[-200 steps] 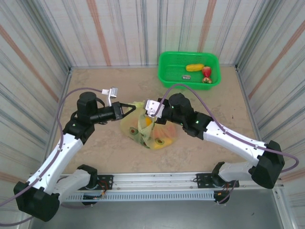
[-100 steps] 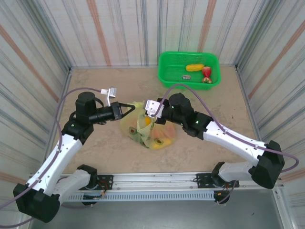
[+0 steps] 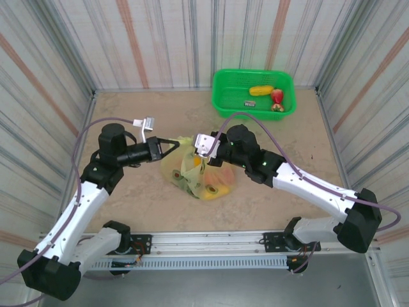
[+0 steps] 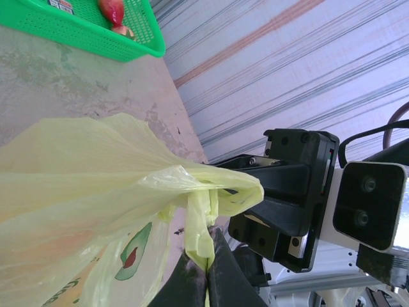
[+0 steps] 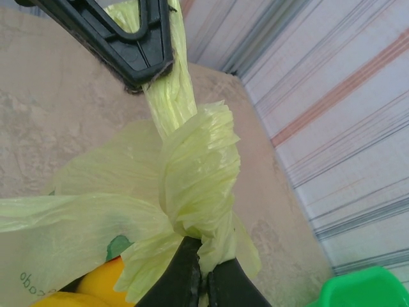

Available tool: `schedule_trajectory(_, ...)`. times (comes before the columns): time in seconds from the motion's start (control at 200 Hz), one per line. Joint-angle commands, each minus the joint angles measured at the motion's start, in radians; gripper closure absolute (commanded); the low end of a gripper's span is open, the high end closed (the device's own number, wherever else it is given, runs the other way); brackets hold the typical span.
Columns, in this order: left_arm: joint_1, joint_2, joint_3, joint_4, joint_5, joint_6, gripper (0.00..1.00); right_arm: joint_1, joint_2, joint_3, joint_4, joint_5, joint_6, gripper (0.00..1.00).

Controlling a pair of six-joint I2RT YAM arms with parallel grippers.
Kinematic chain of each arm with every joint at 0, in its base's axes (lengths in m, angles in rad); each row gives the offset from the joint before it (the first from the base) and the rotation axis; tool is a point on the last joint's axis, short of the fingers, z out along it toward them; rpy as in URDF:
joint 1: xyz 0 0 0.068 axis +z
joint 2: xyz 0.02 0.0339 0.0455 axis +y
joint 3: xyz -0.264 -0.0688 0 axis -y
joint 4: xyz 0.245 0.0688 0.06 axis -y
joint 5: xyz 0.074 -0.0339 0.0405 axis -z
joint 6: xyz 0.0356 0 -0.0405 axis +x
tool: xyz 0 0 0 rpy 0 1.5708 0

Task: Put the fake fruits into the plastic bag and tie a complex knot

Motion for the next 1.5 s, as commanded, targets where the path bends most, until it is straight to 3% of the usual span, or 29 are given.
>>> schedule_trajectory(0.0,0.030,-0.044,0.052,0.014,0.014,0.032,1.00,-0.036,-0.031,-0.035,-0.105,0.106,0.016,0.92)
schedule_trajectory(0.265,0.031,-0.049,0.047,0.017,0.021,0.028,1.00,-0.038,-0.035,-0.035,-0.107,0.101,0.022,0.91)
schedule_trajectory(0.376,0.031,-0.051,0.047,0.039,0.037,0.020,1.00,-0.037,-0.028,-0.026,-0.105,0.096,0.026,0.99)
schedule_trajectory(0.466,0.030,-0.056,0.038,0.071,0.062,0.035,1.00,-0.036,-0.017,-0.012,-0.106,0.088,0.027,1.00)
schedule_trajectory(0.536,0.030,-0.072,0.046,0.040,0.036,0.064,0.79,-0.034,-0.012,-0.007,-0.089,0.087,0.028,1.00)
schedule_trajectory(0.711,0.031,-0.157,0.063,0.002,-0.054,0.159,0.47,-0.027,-0.009,-0.009,-0.019,0.103,0.007,1.00)
schedule_trajectory(0.842,0.030,-0.211,0.091,0.023,-0.100,0.275,0.38,-0.022,-0.009,-0.025,0.042,0.128,-0.028,1.00)
schedule_trajectory(1.022,0.031,-0.102,0.103,0.060,-0.428,0.302,0.38,-0.019,-0.050,-0.151,0.272,0.088,-0.187,1.00)
schedule_trajectory(1.082,0.030,-0.026,0.101,0.116,-0.497,0.303,0.30,-0.018,-0.062,-0.207,0.371,0.055,-0.255,1.00)
schedule_trajectory(1.162,0.030,0.139,0.160,0.150,-0.476,0.324,0.34,-0.018,-0.049,-0.224,0.438,0.071,-0.287,1.00)
schedule_trajectory(1.242,0.030,0.342,0.268,0.121,-0.329,0.315,0.37,-0.020,-0.038,-0.227,0.476,0.071,-0.278,1.00)
schedule_trajectory(1.332,0.031,0.500,0.370,0.007,-0.184,0.257,0.51,-0.031,-0.040,-0.189,0.391,0.042,-0.232,1.00)
schedule_trajectory(1.388,0.030,0.495,0.351,-0.031,-0.162,0.218,0.55,-0.048,-0.051,-0.163,0.303,-0.001,-0.182,1.00)
schedule_trajectory(1.493,0.031,0.310,0.144,0.101,-0.210,0.187,0.64,-0.081,-0.070,-0.136,0.177,-0.102,-0.081,1.00)
